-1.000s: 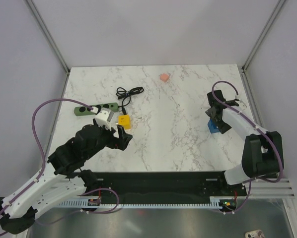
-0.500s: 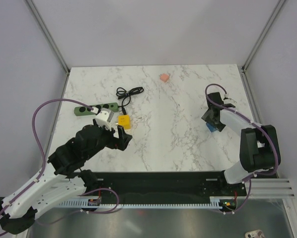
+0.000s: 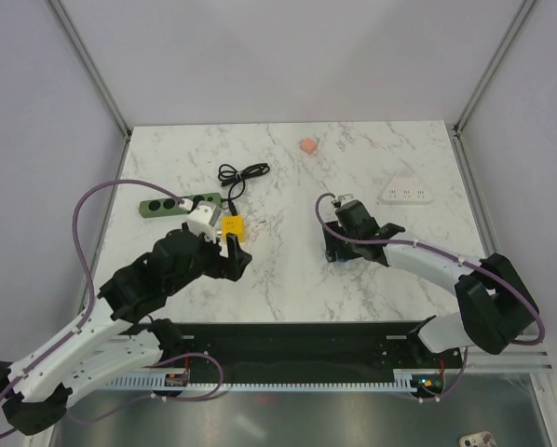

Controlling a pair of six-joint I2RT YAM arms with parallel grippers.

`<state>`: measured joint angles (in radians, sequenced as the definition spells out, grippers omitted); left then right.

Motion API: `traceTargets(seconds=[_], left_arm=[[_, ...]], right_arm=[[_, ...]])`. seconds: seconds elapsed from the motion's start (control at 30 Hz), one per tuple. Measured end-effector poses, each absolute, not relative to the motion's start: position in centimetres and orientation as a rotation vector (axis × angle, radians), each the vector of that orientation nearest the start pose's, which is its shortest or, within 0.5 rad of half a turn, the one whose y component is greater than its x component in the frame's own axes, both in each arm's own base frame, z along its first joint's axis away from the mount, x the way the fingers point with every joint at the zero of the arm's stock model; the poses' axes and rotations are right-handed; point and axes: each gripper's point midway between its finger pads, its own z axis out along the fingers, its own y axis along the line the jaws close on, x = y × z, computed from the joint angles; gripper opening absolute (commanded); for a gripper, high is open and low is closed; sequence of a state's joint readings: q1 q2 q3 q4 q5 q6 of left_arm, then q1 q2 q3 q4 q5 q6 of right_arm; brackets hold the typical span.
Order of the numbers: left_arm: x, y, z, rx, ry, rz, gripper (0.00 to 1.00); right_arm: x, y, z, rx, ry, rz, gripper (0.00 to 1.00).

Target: Insert the plug

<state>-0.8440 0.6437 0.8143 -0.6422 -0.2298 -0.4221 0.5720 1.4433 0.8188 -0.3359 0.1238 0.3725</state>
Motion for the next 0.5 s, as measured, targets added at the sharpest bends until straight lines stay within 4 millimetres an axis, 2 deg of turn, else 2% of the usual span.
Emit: traceTargets(seconds=[0.13,0.27,0.37,0.5], left_arm=[[18.0,-18.1,21.2,0.292,2.141,-0.586,0.88],[17.6,-19.2,20.1,0.299,2.222,-0.635,0.88],[17.5,-19.8,20.8,0.294,2.23,-0.687,0.89],[17.3,-20.2,22.0,0.258,2.232,-0.78,0.89]], right_arm=[[24.9,19.2,4.7,-0.399,2.505,0.257,0.67],[22.4,22.2,5.0,-0.624,2.433,0.261,0.67],[20.8,23.7,5.0,-0.74,2.389,0.255,0.67],[19.7,24.6,5.1,-0.815,2.326,0.197,0.65]])
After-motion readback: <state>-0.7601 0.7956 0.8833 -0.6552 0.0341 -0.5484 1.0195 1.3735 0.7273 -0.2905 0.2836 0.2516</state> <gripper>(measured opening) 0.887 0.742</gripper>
